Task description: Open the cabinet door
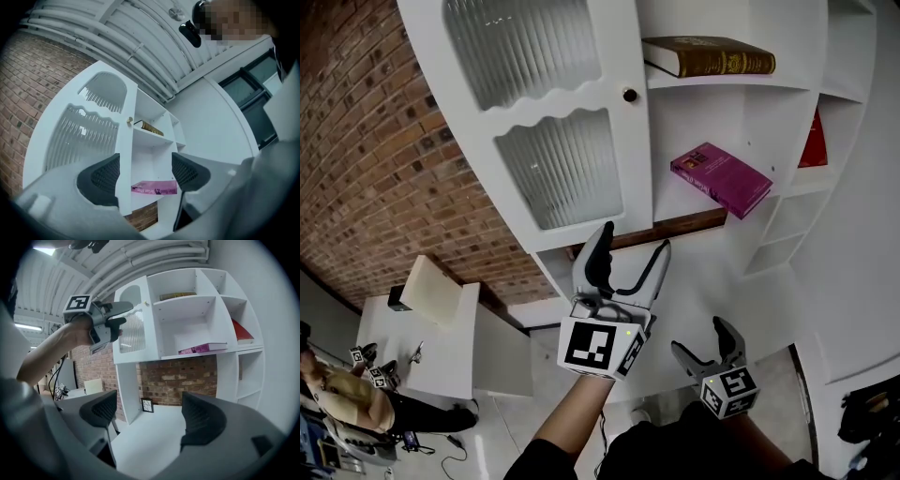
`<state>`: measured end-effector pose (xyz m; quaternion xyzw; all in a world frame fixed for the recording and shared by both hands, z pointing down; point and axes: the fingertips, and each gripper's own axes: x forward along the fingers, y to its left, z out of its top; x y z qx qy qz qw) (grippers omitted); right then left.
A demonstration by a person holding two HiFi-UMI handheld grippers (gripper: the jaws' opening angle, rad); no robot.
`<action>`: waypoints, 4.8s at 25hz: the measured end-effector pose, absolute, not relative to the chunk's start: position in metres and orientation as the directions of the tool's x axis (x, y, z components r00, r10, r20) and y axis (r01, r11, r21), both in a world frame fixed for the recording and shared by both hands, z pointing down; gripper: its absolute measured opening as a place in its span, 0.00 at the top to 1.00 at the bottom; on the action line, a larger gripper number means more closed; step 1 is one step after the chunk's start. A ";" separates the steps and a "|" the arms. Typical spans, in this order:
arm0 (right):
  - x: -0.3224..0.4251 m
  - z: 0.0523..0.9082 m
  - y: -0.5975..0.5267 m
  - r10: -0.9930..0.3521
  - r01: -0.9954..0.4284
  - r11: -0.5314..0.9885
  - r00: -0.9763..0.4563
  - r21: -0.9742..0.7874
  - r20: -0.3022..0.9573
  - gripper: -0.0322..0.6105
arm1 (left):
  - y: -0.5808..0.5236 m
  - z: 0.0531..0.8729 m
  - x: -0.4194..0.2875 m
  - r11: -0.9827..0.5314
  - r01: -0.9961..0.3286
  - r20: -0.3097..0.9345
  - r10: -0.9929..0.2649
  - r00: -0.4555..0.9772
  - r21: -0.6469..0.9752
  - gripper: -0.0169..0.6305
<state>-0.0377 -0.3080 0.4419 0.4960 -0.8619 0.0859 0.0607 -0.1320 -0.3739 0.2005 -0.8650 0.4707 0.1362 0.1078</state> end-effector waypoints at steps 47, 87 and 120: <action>-0.018 0.395 -0.453 -0.703 -0.698 0.701 -0.711 -0.148 0.024 0.30 | -0.500 0.054 -0.117 -0.146 -0.958 -0.488 -0.835 0.254 -0.248 0.84; -0.107 0.371 -0.514 -0.468 -0.467 0.882 -0.884 -0.060 0.001 0.80 | -0.482 0.054 -0.116 -0.136 -0.972 -0.474 -0.854 0.214 -0.192 0.84; -0.115 0.376 -0.404 -0.578 -0.576 0.812 -0.816 -0.093 0.001 0.83 | -0.376 0.058 -0.136 -0.321 -0.933 -0.467 -0.808 0.359 -0.161 0.85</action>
